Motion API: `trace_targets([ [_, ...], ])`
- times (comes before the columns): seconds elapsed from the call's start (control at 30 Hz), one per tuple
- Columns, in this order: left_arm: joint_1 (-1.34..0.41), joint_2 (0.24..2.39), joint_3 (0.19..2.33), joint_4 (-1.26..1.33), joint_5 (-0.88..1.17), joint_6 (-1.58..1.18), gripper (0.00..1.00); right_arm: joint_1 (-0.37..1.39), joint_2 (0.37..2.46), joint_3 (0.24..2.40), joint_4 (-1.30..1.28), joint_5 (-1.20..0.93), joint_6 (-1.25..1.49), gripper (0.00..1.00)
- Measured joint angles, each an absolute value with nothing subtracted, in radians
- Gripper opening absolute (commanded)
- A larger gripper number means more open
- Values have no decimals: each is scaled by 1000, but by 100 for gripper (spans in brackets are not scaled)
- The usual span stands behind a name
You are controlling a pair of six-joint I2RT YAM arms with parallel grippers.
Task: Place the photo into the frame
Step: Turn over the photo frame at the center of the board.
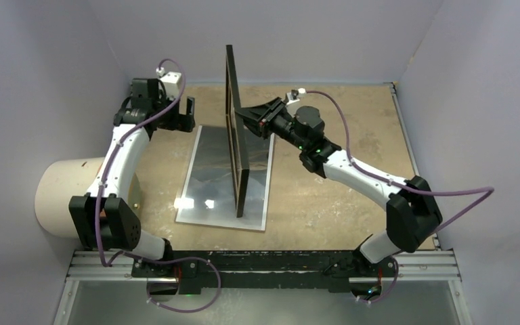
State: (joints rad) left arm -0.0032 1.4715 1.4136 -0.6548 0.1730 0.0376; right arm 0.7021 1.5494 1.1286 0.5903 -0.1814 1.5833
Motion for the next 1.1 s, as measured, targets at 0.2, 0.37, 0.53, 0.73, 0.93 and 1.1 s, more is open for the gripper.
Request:
trace_targets([
  [0.2, -118, 1476, 1309, -610, 129, 56, 100, 584, 1441, 1070, 504, -262, 1553, 37],
  [0.37, -151, 1523, 1245, -579, 72, 89, 100, 471, 1351, 1058, 340, -328, 1432, 55],
  [0.53, -156, 1554, 1179, -512, 7, 141, 100, 358, 1287, 1021, 237, -367, 1317, 57],
  [0.73, -192, 1602, 1096, -432, -64, 215, 100, 286, 1243, 949, 163, -383, 1226, 56],
  [0.93, -265, 1677, 1064, -349, -115, 257, 100, 272, 1267, 857, 45, -406, 1168, 55],
  [1.1, -306, 1752, 1064, -300, -155, 283, 100, 259, 1267, 809, 44, -415, 1159, 55],
])
